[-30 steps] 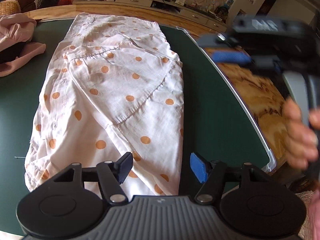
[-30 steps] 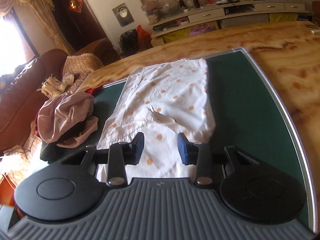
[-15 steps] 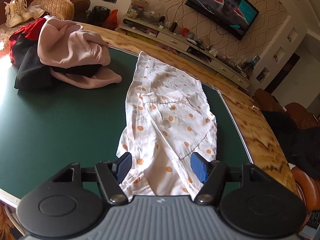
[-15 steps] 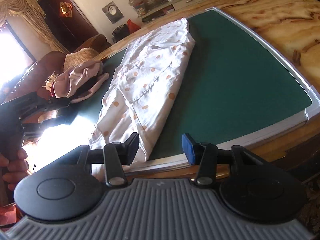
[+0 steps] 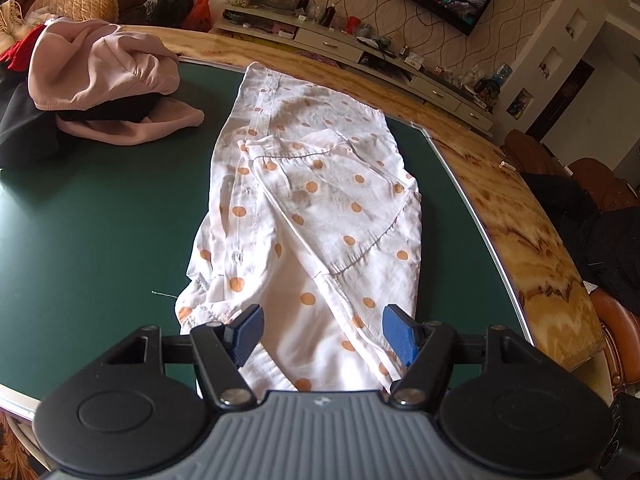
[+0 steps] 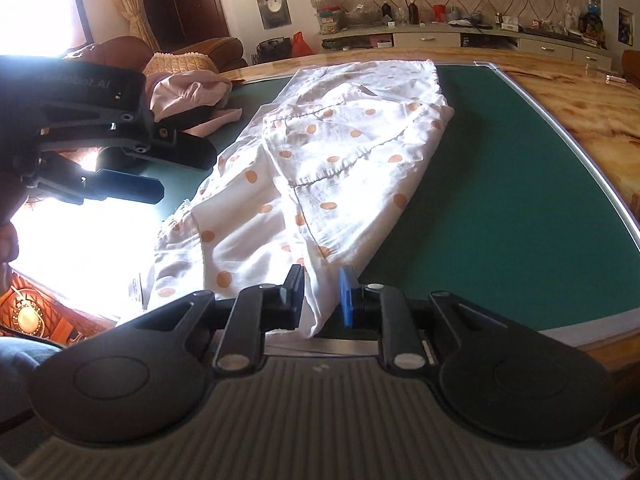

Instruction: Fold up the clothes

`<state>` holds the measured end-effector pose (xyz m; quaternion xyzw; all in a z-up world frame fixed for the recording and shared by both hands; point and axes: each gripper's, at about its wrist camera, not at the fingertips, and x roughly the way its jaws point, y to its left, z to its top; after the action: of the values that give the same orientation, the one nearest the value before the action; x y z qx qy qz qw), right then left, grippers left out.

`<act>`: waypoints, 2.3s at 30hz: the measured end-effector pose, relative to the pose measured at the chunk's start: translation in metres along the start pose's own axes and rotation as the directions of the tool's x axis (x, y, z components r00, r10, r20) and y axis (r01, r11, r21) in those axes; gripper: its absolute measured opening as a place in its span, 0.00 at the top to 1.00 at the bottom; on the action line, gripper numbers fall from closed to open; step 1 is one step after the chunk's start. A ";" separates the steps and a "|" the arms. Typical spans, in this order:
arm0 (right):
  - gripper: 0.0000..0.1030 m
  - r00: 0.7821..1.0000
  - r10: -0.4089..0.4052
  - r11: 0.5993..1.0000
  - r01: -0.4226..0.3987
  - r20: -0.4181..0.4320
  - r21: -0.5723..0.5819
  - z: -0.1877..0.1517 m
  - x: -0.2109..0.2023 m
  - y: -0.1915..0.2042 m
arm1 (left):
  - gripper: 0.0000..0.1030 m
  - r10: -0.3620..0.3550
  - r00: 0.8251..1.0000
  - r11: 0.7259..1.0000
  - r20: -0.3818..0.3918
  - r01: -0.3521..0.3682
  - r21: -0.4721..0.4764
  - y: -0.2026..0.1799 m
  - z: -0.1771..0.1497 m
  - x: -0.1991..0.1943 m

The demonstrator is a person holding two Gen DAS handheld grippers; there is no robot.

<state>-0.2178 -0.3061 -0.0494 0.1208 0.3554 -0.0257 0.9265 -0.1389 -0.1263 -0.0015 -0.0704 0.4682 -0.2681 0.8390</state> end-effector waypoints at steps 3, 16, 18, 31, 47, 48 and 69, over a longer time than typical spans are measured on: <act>0.86 1.000 0.010 1.000 -0.010 -0.010 -0.012 -0.003 0.006 -0.002 | 0.30 0.007 1.000 1.000 -0.010 -0.007 -0.012 0.001 0.003 0.009; 0.93 0.994 0.061 0.994 -0.069 -0.088 -0.090 -0.003 0.006 -0.008 | 0.30 0.043 0.997 0.997 -0.068 -0.047 -0.064 0.005 0.010 0.039; 0.93 0.993 0.082 0.995 -0.087 -0.089 -0.049 0.000 0.005 -0.015 | 0.30 0.043 0.997 0.996 -0.066 -0.048 -0.078 0.007 0.010 0.039; 0.73 0.987 0.155 0.976 -0.148 -0.030 0.163 0.040 0.047 -0.036 | 0.29 0.067 0.996 0.988 -0.061 -0.075 -0.136 0.019 0.012 0.038; 0.49 0.988 0.114 0.929 -0.071 -0.100 0.363 0.011 -0.003 -0.083 | 0.26 0.035 0.999 0.993 -0.032 -0.038 -0.109 0.016 0.015 0.030; 0.49 0.986 0.123 0.918 -0.070 -0.112 0.390 0.011 -0.003 -0.087 | 0.26 0.017 1.000 0.996 -0.012 -0.018 -0.082 0.014 0.017 0.025; 0.64 0.913 0.355 0.786 -0.177 -0.198 0.593 0.010 0.028 -0.067 | 0.21 -0.114 0.987 0.887 -0.114 0.153 0.435 0.026 -0.002 -0.023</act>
<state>-0.1991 -0.3724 -0.0745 0.4404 0.4469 0.0217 0.7784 -0.1402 -0.0921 0.0054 0.1015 0.4243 -0.4274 0.7918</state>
